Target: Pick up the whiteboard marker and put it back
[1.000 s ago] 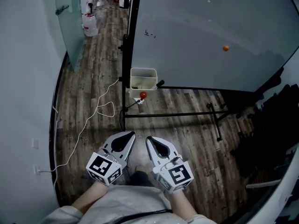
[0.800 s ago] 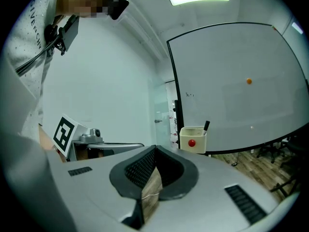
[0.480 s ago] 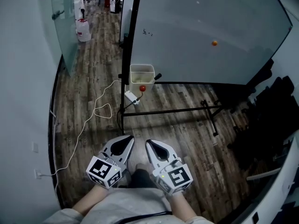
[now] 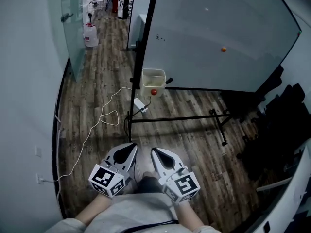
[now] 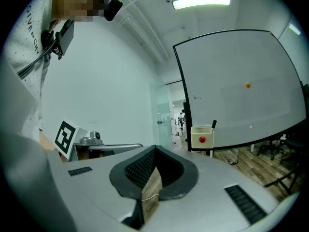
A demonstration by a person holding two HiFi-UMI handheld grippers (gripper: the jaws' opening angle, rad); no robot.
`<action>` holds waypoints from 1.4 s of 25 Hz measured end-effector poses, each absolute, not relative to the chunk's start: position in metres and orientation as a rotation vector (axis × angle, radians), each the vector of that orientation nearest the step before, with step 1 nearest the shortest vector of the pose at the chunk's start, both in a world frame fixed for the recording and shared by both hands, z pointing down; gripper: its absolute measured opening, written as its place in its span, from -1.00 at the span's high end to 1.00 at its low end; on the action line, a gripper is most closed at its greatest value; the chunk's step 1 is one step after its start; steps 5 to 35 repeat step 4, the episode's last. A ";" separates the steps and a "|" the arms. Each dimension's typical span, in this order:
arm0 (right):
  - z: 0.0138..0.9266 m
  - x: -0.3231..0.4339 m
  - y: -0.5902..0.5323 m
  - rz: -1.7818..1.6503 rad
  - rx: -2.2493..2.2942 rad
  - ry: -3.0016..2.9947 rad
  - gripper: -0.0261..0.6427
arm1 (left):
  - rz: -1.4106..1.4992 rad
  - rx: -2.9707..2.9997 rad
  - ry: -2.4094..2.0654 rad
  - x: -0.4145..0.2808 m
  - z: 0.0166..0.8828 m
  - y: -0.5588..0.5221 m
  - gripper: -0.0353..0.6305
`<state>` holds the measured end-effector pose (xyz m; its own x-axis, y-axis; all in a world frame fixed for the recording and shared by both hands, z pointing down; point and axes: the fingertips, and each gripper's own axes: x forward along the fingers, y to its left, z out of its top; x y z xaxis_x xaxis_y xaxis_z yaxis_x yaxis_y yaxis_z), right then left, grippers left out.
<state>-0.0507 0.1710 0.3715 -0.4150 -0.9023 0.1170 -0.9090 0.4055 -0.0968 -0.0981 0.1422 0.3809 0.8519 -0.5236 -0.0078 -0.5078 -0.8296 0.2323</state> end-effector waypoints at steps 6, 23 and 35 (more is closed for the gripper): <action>0.370 -0.058 0.175 0.235 1.665 -2.576 0.86 | -0.090 2.798 -0.794 -0.104 0.388 0.152 0.86; 0.370 -0.058 0.175 0.235 1.665 -2.576 0.86 | -0.090 2.798 -0.794 -0.104 0.388 0.152 0.86; 0.370 -0.058 0.175 0.235 1.665 -2.576 0.86 | -0.090 2.798 -0.794 -0.104 0.388 0.152 0.86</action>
